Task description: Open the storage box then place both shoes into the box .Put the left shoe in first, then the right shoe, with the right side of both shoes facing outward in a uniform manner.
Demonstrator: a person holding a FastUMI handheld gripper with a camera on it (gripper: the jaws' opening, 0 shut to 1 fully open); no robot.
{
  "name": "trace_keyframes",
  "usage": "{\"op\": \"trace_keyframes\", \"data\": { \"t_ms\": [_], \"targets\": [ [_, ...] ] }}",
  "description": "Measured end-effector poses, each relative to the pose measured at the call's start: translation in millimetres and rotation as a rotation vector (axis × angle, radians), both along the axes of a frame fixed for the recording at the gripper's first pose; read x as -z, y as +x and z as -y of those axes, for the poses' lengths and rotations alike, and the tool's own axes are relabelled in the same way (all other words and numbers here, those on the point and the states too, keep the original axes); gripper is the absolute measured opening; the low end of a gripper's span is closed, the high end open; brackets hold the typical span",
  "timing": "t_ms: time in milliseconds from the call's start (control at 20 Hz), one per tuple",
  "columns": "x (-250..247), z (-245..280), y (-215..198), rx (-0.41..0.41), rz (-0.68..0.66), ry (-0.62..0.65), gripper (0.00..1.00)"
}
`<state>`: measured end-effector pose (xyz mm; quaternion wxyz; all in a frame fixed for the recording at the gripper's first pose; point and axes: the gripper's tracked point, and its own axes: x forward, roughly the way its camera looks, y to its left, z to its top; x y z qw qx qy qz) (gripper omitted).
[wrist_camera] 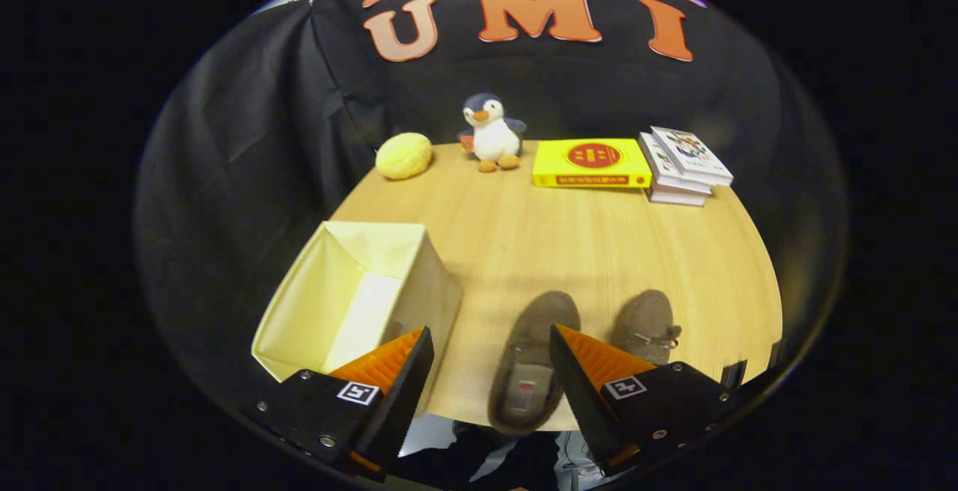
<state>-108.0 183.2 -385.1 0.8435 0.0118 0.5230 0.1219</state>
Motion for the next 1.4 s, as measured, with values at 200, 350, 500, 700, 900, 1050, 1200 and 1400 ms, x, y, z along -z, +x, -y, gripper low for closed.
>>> {"op": "trace_keyframes", "data": {
  "t_ms": [200, 350, 500, 700, 900, 1050, 1200, 1400],
  "targets": [
    [43, 35, -16, 0.046, -0.058, -0.03, 0.9],
    [69, 43, -26, 0.032, -0.092, -0.041, 0.85],
    [92, 52, -30, 0.014, -0.103, -0.094, 0.77],
    [110, 48, -29, 0.039, -0.12, -0.101, 0.56],
    [120, 49, -19, 0.098, -0.113, -0.113, 0.31],
    [125, 53, -18, 0.12, -0.117, -0.131, 0.18],
    [119, 52, -20, 0.147, -0.153, -0.098, 0.05],
    [88, 51, -13, 0.169, -0.141, -0.08, 0.04]
  ]
}}
